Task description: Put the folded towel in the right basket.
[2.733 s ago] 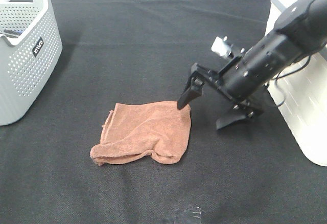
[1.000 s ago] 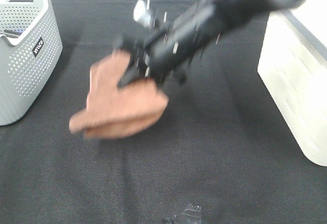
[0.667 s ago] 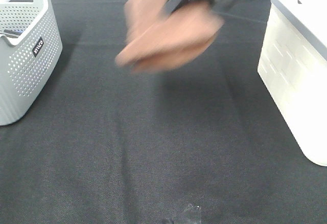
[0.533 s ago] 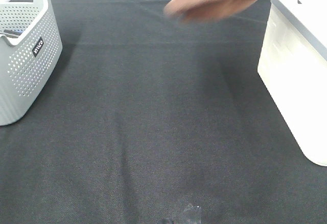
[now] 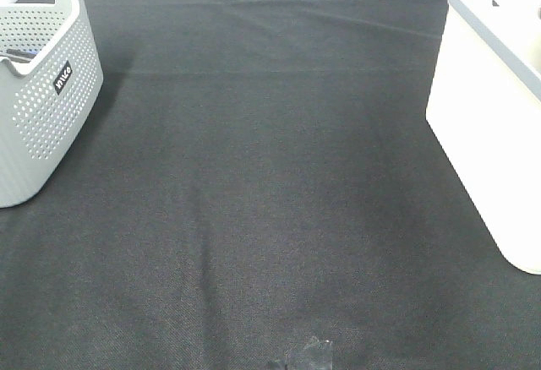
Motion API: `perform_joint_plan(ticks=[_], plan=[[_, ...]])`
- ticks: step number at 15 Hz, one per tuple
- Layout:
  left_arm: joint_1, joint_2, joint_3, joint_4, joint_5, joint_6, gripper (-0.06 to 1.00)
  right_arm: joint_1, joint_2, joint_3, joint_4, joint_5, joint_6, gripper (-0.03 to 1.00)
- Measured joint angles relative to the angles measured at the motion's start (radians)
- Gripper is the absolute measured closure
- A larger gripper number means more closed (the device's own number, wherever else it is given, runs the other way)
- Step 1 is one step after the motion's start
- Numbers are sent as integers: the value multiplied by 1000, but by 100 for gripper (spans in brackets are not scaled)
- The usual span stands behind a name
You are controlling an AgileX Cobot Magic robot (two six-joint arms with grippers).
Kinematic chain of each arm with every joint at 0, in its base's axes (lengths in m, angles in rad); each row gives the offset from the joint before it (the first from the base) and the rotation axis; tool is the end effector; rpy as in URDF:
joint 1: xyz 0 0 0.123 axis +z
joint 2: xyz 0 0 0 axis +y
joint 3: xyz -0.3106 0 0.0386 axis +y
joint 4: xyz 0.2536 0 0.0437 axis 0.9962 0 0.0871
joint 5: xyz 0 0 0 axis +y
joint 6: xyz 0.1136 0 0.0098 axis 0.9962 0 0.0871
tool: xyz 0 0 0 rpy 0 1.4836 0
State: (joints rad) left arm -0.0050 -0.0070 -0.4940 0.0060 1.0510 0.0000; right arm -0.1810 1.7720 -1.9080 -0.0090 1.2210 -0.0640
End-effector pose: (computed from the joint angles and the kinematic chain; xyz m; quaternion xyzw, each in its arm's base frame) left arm -0.0074 0.0006 0.2685 0.0020 0.8504 0.0017 0.5261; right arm 0.4001 -0.0742 0.4014 0.0558 0.9576 -0.0390 0.2799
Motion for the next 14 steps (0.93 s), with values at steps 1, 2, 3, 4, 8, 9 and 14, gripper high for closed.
perform_joint_plan(ticks=[1, 2, 3, 4, 8, 9, 14], plan=[[0, 0, 0, 0, 0, 0, -5, -19, 17, 14, -2, 0, 6, 78], [0, 0, 0, 0, 0, 0, -5, -24, 46, 22, -3, 0, 13, 78], [0, 0, 0, 0, 0, 0, -5, -24, 74, 25, -1, -2, 17, 78], [0, 0, 0, 0, 0, 0, -5, -24, 103, 27, 3, -3, 18, 78], [0, 0, 0, 0, 0, 0, -5, -24, 171, 27, -7, -4, 93, 19], [0, 0, 0, 0, 0, 0, -5, -24, 171, 27, -20, -12, 104, 8], [0, 0, 0, 0, 0, 0, -5, -9, 128, 27, -64, -5, 49, 0]])
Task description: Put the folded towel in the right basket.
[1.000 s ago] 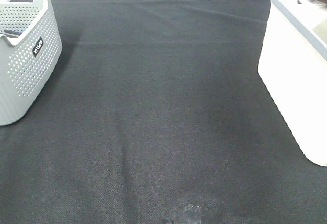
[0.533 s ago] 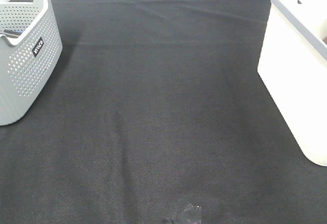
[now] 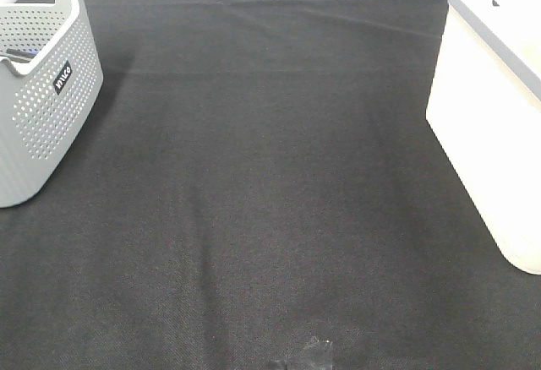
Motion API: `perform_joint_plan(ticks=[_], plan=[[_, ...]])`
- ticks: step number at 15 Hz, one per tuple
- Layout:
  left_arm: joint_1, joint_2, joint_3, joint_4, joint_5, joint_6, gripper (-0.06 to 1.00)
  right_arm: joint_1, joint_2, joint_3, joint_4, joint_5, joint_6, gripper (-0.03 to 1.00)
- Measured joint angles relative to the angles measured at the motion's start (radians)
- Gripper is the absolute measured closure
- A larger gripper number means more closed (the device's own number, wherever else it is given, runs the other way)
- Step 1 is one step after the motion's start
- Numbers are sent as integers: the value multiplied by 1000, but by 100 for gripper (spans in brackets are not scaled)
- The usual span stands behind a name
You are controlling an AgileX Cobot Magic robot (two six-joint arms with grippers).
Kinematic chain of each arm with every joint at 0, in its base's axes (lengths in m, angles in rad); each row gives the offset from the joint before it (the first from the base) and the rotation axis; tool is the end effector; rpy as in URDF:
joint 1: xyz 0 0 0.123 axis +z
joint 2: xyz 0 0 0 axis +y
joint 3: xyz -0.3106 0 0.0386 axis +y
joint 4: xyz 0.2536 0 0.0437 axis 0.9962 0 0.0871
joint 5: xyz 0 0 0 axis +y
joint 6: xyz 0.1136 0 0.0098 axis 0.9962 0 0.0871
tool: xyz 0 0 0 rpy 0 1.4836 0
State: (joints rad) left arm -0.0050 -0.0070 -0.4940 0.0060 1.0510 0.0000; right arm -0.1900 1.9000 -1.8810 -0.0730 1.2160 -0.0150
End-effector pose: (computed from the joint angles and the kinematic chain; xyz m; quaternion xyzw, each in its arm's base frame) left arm -0.0074 0.0006 0.2685 0.0020 0.8504 0.0017 0.5261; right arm 0.4286 -0.0904 0.3396 0.0802 0.9738 -0.0574 0.2050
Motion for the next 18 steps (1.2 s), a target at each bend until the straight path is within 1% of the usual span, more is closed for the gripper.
perform_joint_plan(ticks=[2, 4, 6, 7, 8, 11, 12, 14, 17, 18], plan=[[0, 0, 0, -6, 0, 5, -5, 42, -60, 0, -6, 1, 1, 0], [0, 0, 0, -6, 0, 5, -5, 122, -154, 6, -24, 1, 34, 0], [0, 0, 0, -6, 0, 5, -5, 179, -260, 63, -56, 2, 54, 0], [0, 0, 0, -6, 0, 5, -5, 179, -260, 63, -56, 2, 54, 0], [0, 0, 0, -6, 0, 5, -5, 208, -327, 108, -66, 2, 59, 0], [0, 0, 0, -6, 0, 5, -5, 283, -608, 339, -88, 3, 122, 0], [0, 0, 0, -6, 0, 5, -5, 288, -759, 466, -89, 3, 151, 0], [0, 0, 0, -6, 0, 5, -5, 288, -982, 668, -94, 3, 162, 0], [0, 0, 0, -6, 0, 5, -5, 288, -1326, 912, -99, -5, 162, 0], [0, 0, 0, -6, 0, 5, -5, 288, -1410, 977, -104, -13, 162, 0]])
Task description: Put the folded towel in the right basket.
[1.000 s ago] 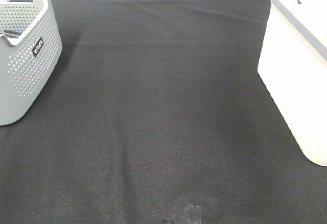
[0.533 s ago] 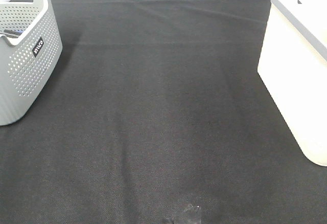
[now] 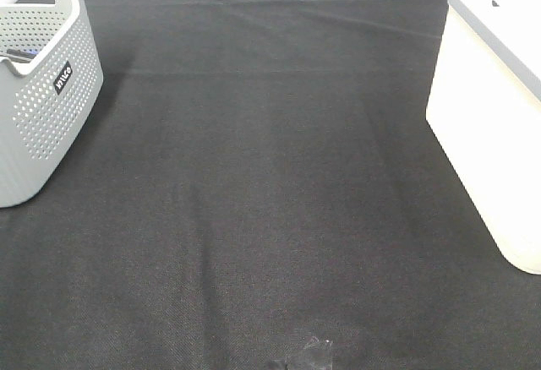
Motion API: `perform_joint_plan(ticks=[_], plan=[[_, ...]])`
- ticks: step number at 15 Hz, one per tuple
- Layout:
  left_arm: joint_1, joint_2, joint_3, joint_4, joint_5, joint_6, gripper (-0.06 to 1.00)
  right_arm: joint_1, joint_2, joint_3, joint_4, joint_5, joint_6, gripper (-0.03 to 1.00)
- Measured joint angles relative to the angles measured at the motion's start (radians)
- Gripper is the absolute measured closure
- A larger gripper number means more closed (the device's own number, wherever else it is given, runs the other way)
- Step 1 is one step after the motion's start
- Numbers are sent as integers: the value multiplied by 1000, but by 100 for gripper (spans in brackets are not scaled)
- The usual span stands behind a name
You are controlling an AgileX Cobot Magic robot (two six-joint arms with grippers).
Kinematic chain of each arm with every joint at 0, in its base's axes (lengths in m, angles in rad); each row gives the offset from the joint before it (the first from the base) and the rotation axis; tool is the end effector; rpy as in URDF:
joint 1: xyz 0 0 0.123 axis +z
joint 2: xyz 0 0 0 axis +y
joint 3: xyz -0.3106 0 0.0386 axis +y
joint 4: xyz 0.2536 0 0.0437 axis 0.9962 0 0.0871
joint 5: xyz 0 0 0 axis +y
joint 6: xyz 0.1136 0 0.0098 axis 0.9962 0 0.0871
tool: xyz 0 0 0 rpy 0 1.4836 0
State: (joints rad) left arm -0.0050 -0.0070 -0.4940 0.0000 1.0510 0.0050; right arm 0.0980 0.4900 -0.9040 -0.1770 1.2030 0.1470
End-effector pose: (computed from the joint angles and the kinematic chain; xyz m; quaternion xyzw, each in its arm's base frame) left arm -0.0074 0.0000 0.2685 0.0043 0.8504 0.0000 0.5261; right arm 0.0465 -0.0143 0.3730 0.0280 0.9031 -0.0363 0.4269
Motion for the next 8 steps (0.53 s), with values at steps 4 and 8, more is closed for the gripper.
perform_joint_plan(ticks=[4, 8], plan=[[0, 0, 0, 0, 0, 0, -5, 0, -340, 245, 7, -3, 0, 0], [0, 0, 0, 0, 0, 0, -5, 0, -493, 400, 48, -1, 1, 0]])
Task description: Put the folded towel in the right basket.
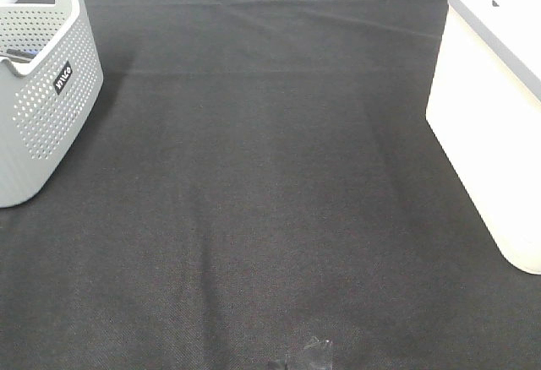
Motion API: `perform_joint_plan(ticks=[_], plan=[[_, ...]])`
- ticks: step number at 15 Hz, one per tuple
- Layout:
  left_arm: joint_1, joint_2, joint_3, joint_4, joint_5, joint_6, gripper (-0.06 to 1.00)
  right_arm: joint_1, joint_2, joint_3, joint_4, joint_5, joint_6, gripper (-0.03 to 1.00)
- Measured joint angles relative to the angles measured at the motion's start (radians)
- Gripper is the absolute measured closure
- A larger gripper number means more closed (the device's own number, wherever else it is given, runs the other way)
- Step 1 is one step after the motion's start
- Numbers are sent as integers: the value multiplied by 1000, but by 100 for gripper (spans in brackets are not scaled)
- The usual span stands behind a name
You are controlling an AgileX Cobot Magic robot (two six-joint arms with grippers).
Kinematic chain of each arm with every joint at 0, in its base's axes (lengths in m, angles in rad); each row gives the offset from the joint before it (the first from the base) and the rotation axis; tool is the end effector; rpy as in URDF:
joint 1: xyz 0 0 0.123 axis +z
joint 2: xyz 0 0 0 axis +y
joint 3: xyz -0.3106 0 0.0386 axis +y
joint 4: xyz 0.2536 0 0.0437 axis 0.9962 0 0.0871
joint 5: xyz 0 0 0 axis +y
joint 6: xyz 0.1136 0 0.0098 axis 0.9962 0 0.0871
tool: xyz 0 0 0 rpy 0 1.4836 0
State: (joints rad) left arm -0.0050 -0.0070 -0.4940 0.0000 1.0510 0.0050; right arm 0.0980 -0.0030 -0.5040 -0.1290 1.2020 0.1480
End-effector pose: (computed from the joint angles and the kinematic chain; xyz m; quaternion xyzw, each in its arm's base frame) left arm -0.0074 0.0000 0.2685 0.0043 0.8504 0.0000 0.5261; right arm -0.0158 -0.0153 0.2575 0.0294 0.8840 -0.0069 0.4665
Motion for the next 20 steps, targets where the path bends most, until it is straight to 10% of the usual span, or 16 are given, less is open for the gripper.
perform_joint_plan(ticks=[20], plan=[[0, 0, 0, 0, 0, 0, -5, -6, -1, 41, 53, -83, -86, 1]])
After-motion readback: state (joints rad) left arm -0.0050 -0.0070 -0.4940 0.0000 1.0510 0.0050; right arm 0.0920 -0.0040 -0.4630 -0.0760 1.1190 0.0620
